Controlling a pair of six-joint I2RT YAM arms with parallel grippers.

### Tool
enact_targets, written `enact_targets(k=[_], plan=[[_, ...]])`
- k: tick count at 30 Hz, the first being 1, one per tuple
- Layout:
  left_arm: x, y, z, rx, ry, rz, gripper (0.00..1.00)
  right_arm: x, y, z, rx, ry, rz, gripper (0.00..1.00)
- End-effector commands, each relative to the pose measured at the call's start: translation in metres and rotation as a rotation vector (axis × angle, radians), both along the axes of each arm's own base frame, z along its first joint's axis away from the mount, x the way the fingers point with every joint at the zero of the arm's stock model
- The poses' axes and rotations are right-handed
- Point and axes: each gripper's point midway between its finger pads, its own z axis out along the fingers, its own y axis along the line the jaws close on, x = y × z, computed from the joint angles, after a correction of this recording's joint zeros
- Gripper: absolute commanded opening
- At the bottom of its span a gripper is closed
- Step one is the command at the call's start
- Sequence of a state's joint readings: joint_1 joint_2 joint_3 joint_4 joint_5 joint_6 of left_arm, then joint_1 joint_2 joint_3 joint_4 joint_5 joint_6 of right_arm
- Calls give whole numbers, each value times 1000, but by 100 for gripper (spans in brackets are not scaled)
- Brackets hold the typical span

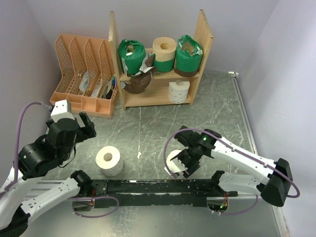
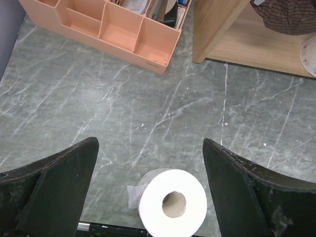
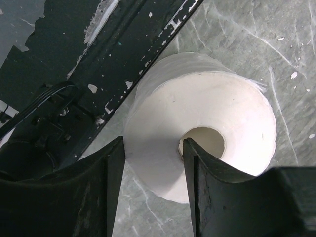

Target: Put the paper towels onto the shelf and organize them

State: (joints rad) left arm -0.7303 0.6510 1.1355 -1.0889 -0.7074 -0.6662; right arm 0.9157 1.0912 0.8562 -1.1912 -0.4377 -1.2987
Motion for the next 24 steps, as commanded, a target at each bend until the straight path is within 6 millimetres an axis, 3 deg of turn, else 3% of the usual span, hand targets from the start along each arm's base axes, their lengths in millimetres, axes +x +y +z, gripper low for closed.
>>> enact_targets(k=[1, 4, 7, 15, 19, 24], plan=[[0, 5, 1, 1, -23, 21, 98, -6, -4, -7, -20, 25, 4, 49], [-1, 5, -1, 1, -20, 20, 98, -7, -5, -8, -26, 28, 4, 48], [-1, 5, -3, -2, -18, 20, 98, -4, -1, -4, -13, 19, 2, 34], [2, 2, -6, -2, -20, 13, 98, 8, 13, 13, 19, -14, 3, 24], [3, 0, -5, -3, -19, 10, 98, 11, 20, 22, 45, -15, 4, 0], [5, -1, -1, -3, -30, 7, 98, 26, 33, 50, 79, -77, 3, 0]])
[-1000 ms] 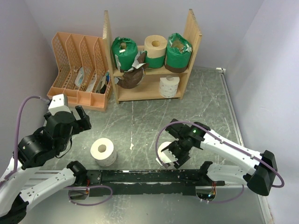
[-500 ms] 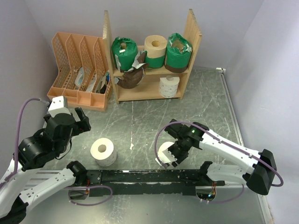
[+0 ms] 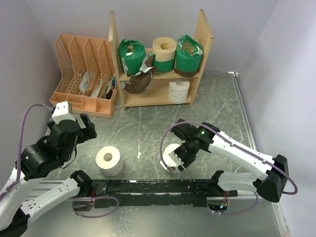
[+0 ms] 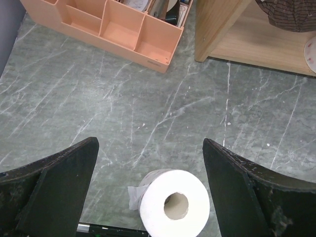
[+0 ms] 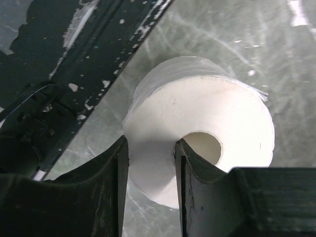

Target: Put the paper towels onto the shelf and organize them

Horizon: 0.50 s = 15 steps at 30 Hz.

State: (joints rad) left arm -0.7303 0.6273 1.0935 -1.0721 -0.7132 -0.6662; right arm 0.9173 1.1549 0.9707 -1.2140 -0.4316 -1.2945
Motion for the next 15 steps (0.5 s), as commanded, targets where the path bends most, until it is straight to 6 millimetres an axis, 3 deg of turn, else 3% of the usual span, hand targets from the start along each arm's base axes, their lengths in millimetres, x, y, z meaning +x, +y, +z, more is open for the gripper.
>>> enact_targets(k=[1, 6, 10, 15], plan=[[6, -4, 8, -5, -30, 0, 98, 18, 20, 37, 71, -80, 4, 0], [12, -9, 12, 10, -30, -9, 98, 60, 46, 67, 121, -234, -27, 0], [16, -14, 17, 3, -45, -27, 98, 97, 59, 74, 93, -364, -42, 0], [20, -19, 31, 1, -64, -48, 98, 132, 80, 91, 141, -408, -89, 0]])
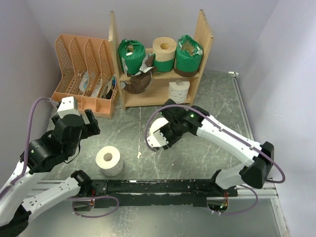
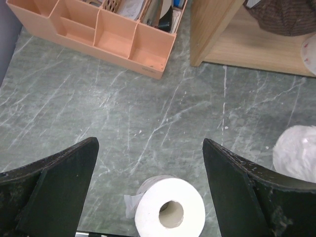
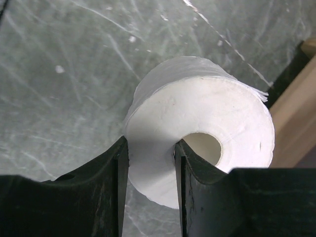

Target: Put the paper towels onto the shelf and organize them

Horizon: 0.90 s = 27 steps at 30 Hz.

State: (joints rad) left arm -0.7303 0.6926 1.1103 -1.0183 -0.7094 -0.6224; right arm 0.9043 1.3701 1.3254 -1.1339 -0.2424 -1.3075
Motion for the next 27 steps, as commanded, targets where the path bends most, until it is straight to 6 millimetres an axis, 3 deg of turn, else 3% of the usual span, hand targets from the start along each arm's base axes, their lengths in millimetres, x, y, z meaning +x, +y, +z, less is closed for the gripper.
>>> enact_targets(k=[1, 6, 10, 13, 27], plan=[[6, -8, 29, -38, -70, -31, 98, 45, 26, 31, 93, -126, -29, 0], [6, -15, 34, -78, -85, -61, 98, 92, 37, 37, 138, -125, -65, 0], [5, -17, 33, -83, -79, -73, 98, 137, 36, 34, 168, -125, -136, 0], [2, -14, 33, -81, -82, -72, 98, 161, 35, 26, 161, -149, -158, 0], [-3, -3, 33, -61, -92, -54, 98, 227, 48, 14, 164, -233, -226, 0]])
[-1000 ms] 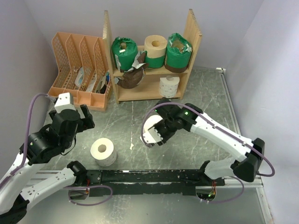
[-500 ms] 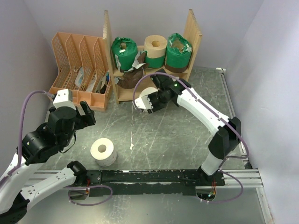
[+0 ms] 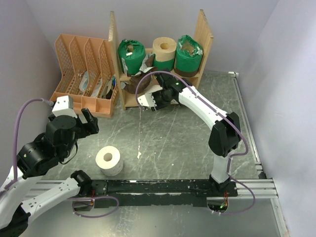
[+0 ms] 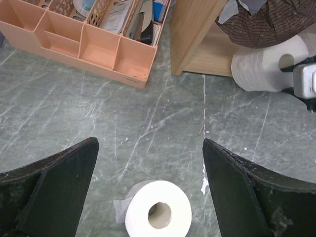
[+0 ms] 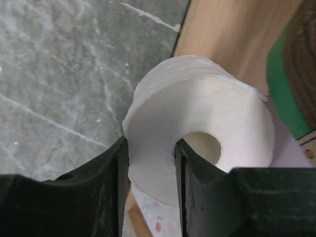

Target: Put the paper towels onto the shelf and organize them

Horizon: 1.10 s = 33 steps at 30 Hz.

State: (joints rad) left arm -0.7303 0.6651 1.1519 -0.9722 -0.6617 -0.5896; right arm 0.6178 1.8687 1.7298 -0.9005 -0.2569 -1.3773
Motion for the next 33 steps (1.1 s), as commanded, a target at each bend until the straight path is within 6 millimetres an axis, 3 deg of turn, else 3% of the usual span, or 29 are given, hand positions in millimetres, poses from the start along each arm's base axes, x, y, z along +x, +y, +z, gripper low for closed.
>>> enact_targets(k=[1, 15, 19, 26, 33], plan=[[-3, 5, 8, 5, -24, 2, 98, 33, 12, 27, 55, -117, -12, 0], [-6, 13, 8, 18, -30, 19, 98, 57, -5, 27, 28, -143, -57, 0], [-5, 11, 9, 18, -33, 13, 98, 62, -8, 31, 40, -157, -70, 13], [-4, 11, 8, 25, -33, 15, 98, 62, -11, 34, 46, -175, -68, 26], [-2, 10, 7, 26, -32, 14, 98, 63, -12, 37, 42, -181, -63, 30]])
